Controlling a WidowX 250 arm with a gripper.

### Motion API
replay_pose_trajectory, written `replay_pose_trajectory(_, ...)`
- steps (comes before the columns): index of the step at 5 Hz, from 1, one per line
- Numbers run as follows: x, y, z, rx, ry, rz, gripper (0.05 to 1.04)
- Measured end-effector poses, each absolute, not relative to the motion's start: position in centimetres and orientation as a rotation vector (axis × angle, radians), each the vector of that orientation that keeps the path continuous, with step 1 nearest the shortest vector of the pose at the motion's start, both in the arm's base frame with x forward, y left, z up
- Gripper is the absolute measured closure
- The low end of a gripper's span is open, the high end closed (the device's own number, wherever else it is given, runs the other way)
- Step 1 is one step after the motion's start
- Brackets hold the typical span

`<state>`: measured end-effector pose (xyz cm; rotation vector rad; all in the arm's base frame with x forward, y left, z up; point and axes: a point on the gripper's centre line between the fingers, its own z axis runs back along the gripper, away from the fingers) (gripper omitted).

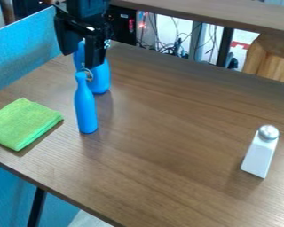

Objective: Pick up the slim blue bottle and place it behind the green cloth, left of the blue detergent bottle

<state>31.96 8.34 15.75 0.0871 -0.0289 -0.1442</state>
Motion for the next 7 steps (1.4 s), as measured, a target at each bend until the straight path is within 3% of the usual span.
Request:
replay_pose_trajectory(2, 31.8, 8.3, 13.6, 0.065, 0.046, -0.142, 0.083)
replay_pose_trajectory(5, 32.1, 9.7, 10.1, 0.095, 0.275, -0.068, 0.118)
replay_pose_trajectory(7, 32.0, 9.9, 9.6, 0.094, 0.317, -0.084, 0.64)
